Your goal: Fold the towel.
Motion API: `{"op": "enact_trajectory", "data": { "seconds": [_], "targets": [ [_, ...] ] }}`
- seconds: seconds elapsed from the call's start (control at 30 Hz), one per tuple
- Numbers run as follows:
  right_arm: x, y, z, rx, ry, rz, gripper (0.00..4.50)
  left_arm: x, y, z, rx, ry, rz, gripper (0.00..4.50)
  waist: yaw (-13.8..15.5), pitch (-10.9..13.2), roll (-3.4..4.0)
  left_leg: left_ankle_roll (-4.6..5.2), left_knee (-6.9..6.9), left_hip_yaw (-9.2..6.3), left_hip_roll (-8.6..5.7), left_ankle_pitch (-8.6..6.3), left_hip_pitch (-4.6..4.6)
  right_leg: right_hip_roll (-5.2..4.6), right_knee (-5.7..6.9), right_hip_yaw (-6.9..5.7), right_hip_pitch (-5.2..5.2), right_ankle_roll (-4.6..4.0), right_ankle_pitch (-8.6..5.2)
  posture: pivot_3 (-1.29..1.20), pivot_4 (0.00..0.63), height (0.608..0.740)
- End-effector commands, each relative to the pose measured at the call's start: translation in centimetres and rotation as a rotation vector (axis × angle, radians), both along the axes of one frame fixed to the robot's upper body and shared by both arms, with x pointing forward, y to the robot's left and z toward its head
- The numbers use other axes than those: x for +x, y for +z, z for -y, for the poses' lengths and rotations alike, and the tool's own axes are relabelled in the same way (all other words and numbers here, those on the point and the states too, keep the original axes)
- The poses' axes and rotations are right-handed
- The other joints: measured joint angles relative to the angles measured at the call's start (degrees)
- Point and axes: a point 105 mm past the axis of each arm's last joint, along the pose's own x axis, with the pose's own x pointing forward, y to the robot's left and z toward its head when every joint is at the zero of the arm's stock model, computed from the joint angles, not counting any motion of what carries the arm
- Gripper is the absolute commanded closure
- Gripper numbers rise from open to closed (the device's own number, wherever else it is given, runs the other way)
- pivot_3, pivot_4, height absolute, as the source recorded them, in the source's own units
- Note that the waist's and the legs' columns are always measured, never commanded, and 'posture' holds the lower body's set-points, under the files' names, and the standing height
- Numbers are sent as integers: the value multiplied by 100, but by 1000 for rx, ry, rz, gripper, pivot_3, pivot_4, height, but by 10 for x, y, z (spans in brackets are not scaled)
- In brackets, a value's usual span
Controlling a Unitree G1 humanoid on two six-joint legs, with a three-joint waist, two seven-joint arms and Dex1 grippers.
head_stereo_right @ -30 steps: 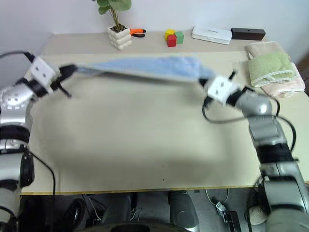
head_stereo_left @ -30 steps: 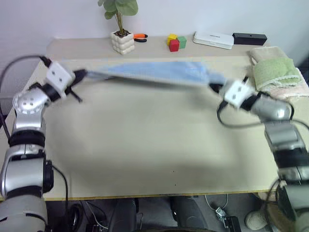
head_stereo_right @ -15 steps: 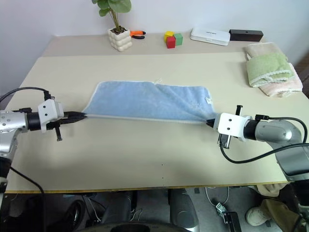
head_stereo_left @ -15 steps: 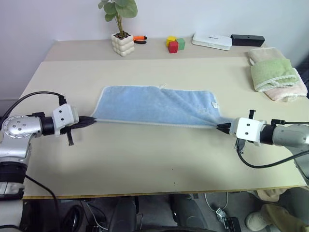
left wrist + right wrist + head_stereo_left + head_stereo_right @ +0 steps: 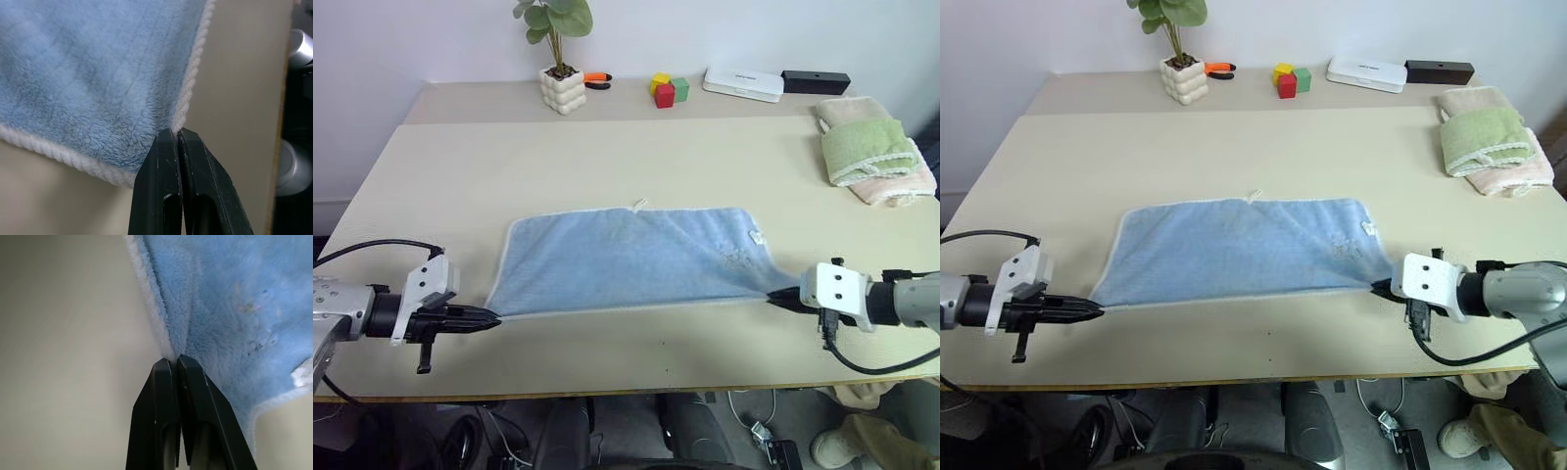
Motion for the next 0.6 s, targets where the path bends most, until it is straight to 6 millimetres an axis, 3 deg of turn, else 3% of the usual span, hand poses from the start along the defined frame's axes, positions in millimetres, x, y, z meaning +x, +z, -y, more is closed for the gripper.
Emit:
{"op": "enact_trajectory", "data": {
  "seconds": [0.03, 0.2, 0.33, 0.6],
  "targets": [
    [-5, 17, 11, -30, -13, -14, 4466, 6, 6, -11, 30, 39, 61, 4500, -4, 0, 1, 0, 1, 1, 0, 0, 1, 0, 0, 1, 0, -2, -1, 0, 150, 740],
    [5, 27, 8, -11, -16, 28, 4466, 24, 13, -13, 15, 61, 142, 4500, -20, 0, 0, 0, 0, 1, 3, 0, 6, 5, 0, 1, 2, -10, -6, 0, 150, 740],
    [36, 35, -2, -26, 1, 175, 4466, 59, 29, -4, -90, 121, 259, 4500, -17, 0, 0, 0, 7, 2, 2, 0, 15, 5, -1, 0, 14, -1, 0, 0, 150, 740],
    [85, 39, -7, -68, 9, 348, 4466, 108, 32, -7, -108, 212, 432, 4500, -16, 0, 0, 3, 14, 0, 1, -2, 15, 4, 2, -2, 19, 3, 2, 0, 150, 740]
  ]
}}
